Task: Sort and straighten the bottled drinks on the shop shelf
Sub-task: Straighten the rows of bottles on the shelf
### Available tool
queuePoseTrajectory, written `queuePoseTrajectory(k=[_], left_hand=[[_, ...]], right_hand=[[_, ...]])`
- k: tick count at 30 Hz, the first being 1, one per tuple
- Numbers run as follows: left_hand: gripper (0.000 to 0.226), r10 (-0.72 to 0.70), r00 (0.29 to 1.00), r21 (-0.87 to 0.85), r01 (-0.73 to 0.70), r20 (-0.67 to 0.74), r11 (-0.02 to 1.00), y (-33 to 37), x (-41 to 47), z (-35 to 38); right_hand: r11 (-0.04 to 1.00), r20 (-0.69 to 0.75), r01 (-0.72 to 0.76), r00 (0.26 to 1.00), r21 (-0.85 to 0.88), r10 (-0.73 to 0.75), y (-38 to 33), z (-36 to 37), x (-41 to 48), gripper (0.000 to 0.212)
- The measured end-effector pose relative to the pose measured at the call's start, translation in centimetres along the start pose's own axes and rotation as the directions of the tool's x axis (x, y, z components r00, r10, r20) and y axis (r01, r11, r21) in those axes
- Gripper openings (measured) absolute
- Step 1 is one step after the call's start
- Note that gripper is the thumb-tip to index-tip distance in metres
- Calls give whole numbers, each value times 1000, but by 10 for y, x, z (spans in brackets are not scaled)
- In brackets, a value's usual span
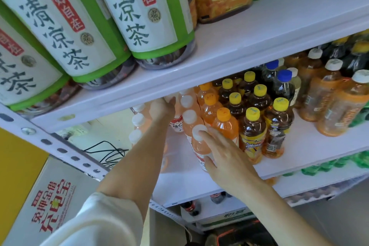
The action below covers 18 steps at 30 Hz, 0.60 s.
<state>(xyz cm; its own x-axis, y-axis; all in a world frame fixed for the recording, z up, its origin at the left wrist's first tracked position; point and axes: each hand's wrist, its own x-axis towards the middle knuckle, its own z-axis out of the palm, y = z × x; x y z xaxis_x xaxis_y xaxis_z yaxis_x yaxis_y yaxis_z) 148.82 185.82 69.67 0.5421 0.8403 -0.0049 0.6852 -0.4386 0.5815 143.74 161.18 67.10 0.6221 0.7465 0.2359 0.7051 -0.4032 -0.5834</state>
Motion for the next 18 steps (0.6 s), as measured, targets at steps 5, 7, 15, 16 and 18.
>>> queuePoseTrajectory(k=[5,7,15,16,18], left_hand=[[20,-12,999,-183,21,52,983,7,2,-2],[41,-17,998,-167,28,64,986,8,-3,-10],[32,149,951,236,-84,-273,968,-51,-89,-43],[34,148,952,287,-68,-267,955,-61,-100,-41],[39,183,961,441,-75,-207,894,-77,-111,-34]], right_hand=[[999,1,-15,1000,-29,15,2,6,1,62],[1000,-19,-9,1000,-27,9,2,7,0,63],[991,-180,39,984,131,-14,-1,4,-14,51],[987,-201,47,979,151,-16,-2,4,-16,48],[983,-232,68,972,170,-27,-4,4,-19,45]])
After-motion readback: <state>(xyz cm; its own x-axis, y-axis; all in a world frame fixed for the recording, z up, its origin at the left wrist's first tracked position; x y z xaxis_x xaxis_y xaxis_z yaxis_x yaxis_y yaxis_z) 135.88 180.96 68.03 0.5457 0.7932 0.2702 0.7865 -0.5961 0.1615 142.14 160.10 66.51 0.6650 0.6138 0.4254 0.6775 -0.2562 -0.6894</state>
